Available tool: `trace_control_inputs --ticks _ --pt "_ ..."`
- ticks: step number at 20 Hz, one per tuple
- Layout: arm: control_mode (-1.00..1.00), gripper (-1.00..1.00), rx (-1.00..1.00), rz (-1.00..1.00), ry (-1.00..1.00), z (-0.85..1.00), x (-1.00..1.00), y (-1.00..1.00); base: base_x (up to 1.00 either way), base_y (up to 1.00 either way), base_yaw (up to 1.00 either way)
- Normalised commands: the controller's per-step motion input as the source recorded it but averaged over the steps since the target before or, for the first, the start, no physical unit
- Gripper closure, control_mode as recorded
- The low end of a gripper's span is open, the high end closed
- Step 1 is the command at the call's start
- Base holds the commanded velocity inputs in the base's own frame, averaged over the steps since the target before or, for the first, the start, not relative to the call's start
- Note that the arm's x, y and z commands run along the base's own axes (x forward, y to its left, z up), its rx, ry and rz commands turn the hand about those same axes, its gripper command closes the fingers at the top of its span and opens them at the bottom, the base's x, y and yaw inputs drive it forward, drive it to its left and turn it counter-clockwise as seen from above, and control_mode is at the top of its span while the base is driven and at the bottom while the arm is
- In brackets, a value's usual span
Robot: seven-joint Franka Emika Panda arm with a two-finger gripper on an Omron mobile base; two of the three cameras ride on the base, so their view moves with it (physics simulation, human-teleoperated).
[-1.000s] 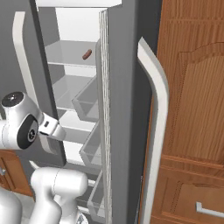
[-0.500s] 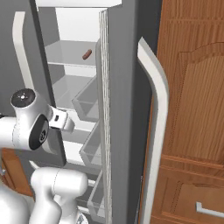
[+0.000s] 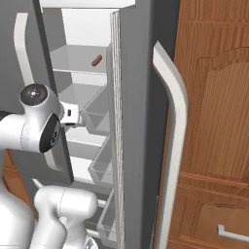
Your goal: Retrieve the sausage and cheese from the fridge and place them on the cutting board on the counter.
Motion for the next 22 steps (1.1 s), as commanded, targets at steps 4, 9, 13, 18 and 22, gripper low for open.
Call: trace_control_inputs --ticks 4,9,13,18,22 --pt "-1.00 -1.00 -0.14 0.05 -0.12 0.57 0.05 -0.05 0.00 0.00 0.00" --pt "-1.00 -1.00 -0.08 0.06 -0.09 0.45 0.14 -0.15 0.00 0.00 0.00" --pt "-1.00 -1.00 -0.04 0.03 -0.16 0.28 0.33 -0.15 0.00 0.00 0.00" --pt "-1.00 -1.00 -0.04 0.00 -0.20 0.35 0.27 -0.09 0.00 0.00 0.00" --pt "-1.00 -1.00 -0.01 0.00 -0.04 0.39 0.30 -0.04 0.00 0.00 0.00"
